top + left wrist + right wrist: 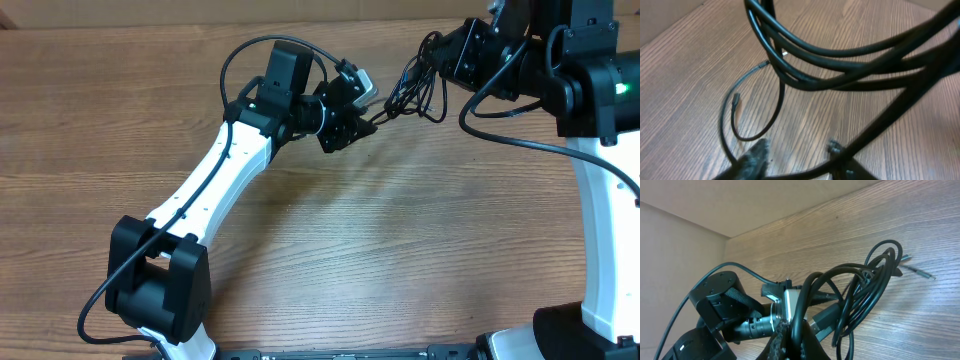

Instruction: Untangle cables

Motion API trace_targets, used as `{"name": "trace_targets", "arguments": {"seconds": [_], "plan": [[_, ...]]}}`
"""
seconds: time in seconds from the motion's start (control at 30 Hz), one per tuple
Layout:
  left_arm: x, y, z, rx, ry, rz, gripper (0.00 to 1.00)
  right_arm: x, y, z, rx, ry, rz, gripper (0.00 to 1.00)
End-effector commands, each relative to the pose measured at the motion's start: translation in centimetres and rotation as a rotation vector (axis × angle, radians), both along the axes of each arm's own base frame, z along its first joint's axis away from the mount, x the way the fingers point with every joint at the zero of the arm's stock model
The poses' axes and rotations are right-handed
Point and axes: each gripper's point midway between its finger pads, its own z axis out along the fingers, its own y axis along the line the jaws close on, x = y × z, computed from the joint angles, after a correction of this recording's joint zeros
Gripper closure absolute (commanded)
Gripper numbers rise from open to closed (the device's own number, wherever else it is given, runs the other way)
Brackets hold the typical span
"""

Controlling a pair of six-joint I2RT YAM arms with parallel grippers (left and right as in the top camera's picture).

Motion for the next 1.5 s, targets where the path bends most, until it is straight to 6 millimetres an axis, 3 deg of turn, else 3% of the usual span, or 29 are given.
{"name": "trace_targets", "arguments": {"seconds": [0.0, 0.13, 0.33, 0.53, 0.9, 1.07, 1.47], "plan": [[0.0, -0.4, 0.9, -0.015, -0.005, 0.011, 0.77, -0.8, 0.2, 2.3, 0.024, -0.063, 0.021, 0.96], [0.1, -0.4, 0.9, -0.016, 0.000, 0.020, 0.95, -0.8, 0.2, 2.3, 0.024, -0.063, 0.021, 0.96], [2.0, 2.3, -1.5, 0.133, 0.030, 0.212, 0.96, -0.4, -0.7, 1.9, -0.015, -0.065, -0.022, 0.96], [5.0, 8.5, -4.0, 0.356, 0.041, 0.572, 0.96, 0.4, -3.6, 0.8, -0.142, -0.057, -0.161, 0.96], [7.2, 16.0, -4.6, 0.341, 0.161, 0.837, 0.96, 0.5, -8.6, -0.5, -0.304, -0.018, -0.345, 0.96], [7.6, 19.9, -5.1, 0.332, 0.225, 0.944, 0.96, 0.3, -12.1, -1.0, -0.313, 0.021, -0.429, 0.96], [8.4, 28.1, -5.2, 0.303, 0.290, 1.158, 0.96, -1.3, -22.4, -1.6, -0.359, 0.089, -0.660, 0.96]]}}
